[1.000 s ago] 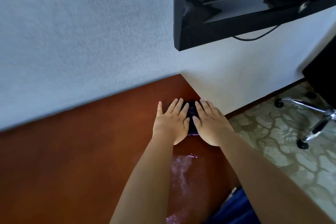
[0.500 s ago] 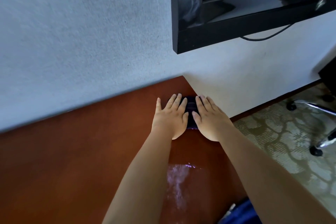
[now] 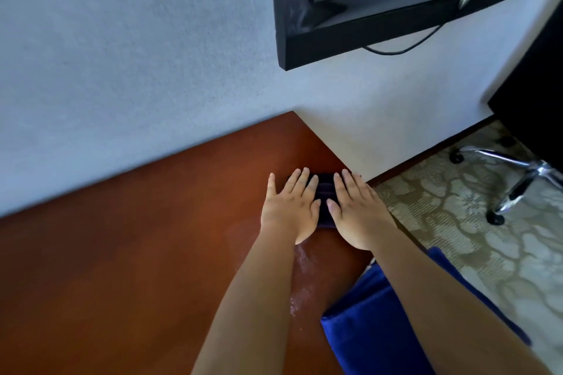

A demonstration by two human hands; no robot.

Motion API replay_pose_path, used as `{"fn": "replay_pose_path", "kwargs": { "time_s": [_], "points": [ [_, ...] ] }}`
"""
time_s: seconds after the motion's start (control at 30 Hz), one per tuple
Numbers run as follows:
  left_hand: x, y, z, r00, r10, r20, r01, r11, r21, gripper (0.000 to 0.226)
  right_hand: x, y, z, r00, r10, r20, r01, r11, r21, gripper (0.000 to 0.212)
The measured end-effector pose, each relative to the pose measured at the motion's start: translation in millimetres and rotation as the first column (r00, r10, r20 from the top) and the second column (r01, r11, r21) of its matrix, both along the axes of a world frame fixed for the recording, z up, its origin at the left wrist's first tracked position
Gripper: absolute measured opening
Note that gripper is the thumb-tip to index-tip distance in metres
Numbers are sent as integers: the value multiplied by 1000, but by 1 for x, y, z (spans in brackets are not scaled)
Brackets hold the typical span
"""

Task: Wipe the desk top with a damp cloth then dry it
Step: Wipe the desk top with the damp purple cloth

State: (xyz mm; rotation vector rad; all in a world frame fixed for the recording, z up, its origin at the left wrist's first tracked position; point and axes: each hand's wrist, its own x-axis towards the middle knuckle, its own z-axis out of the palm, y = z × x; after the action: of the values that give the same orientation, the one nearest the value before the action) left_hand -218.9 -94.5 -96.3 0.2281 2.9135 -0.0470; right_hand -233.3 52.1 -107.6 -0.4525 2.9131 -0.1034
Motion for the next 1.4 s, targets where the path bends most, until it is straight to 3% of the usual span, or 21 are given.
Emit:
{"fn": "replay_pose_path", "kwargs": {
  "time_s": [0.37, 0.5, 0.67, 1.07, 1.4],
  "points": [
    [34, -25, -1, 1000, -10, -4, 10, 999, -32, 55, 29, -24, -1, 999, 52, 3, -52, 999, -5, 60],
    [24, -31, 0, 1000, -2, -8, 2, 999, -50, 55, 16, -28, 0, 995, 97, -14, -98, 995, -11, 87],
    [-5, -46, 3, 1000, 10, -4, -10, 994, -108, 55, -18, -44, 0, 991, 131, -17, -131, 991, -18, 58],
    [-52, -88, 2, 987, 159, 9, -158, 984, -83, 55, -85, -92, 2, 966, 255, -33, -255, 967, -14, 57],
    [-7, -83, 5, 961, 273, 38, -270, 961, -61, 55, -48, -96, 1, 959, 283, -34, -284, 958, -41, 58]
  ]
}}
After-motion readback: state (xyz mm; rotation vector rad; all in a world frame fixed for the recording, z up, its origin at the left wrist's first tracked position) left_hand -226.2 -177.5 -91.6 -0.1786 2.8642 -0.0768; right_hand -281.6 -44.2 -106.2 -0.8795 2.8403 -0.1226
